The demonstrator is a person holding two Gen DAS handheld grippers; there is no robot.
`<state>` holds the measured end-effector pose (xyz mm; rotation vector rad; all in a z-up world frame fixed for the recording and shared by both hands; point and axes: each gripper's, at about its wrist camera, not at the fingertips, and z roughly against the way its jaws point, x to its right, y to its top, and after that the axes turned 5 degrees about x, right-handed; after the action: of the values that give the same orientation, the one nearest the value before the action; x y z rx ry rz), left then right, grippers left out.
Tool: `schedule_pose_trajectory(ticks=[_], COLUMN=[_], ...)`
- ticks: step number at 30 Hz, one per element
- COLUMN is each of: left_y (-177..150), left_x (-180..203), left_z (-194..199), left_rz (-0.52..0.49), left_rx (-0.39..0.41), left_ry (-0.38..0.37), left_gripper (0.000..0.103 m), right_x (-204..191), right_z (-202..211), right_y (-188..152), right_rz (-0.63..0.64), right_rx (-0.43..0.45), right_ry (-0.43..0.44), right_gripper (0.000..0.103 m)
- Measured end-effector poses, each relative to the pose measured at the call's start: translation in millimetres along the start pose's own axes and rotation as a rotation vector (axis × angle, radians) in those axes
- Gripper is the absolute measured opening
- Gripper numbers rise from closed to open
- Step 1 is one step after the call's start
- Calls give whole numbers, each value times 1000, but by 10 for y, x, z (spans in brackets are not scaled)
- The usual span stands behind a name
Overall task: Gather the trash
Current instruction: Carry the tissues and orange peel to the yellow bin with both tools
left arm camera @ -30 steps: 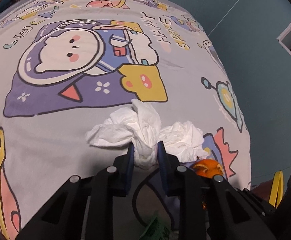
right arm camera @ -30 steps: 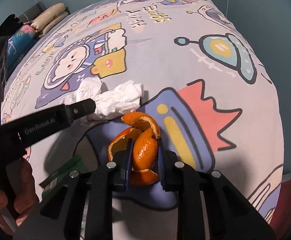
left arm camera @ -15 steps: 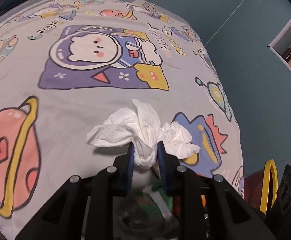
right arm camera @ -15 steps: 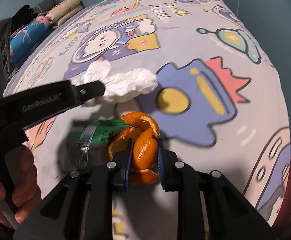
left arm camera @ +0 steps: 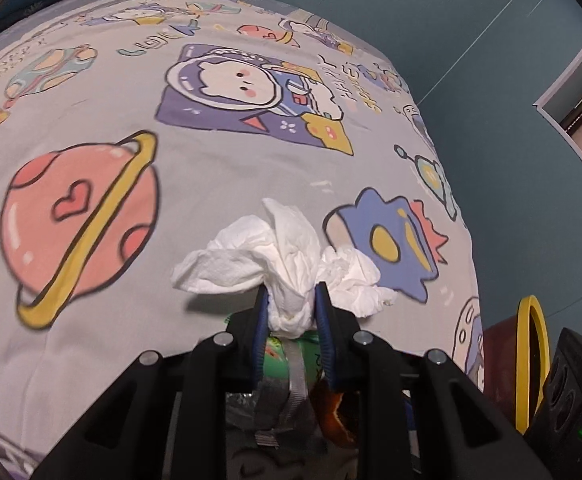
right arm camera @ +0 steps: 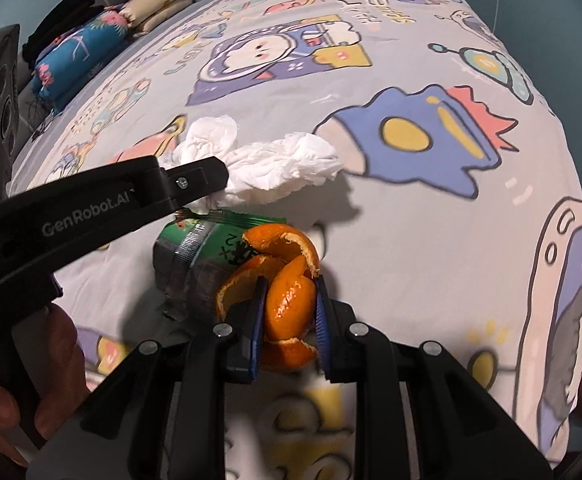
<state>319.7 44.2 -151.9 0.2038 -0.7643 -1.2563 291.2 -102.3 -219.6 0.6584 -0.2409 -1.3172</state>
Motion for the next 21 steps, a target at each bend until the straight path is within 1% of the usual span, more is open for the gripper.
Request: schedule_pose_trajectory(ticks=[5,9,13,16,17,21], left_y=[-161,-270,-395,-461,-466,-415], left_x=[-107,-167,-203,-187,-161,0], left_z=[243,480,816,1102,1220,1730], left_rz=[23,16,-3,-28,-45,-117], left_rx=[9,25,39,55,68,156], left_ry=[0,-4,-27,-47,-59,-93], left_gripper=[21,21,21,21,21,21], right_x=[-131,-224,-235,-182,-140,74], right_z=[138,272,483,754,887,1357], right_y=[-185,-372,-562,-650,-667,-645], right_rz=[18,29,32,37,35,2], right_rx=[-6,-22,-29,-1,22,110], right_ry=[18,40,65,74,74,64], right_gripper=[21,21,21,21,21,21])
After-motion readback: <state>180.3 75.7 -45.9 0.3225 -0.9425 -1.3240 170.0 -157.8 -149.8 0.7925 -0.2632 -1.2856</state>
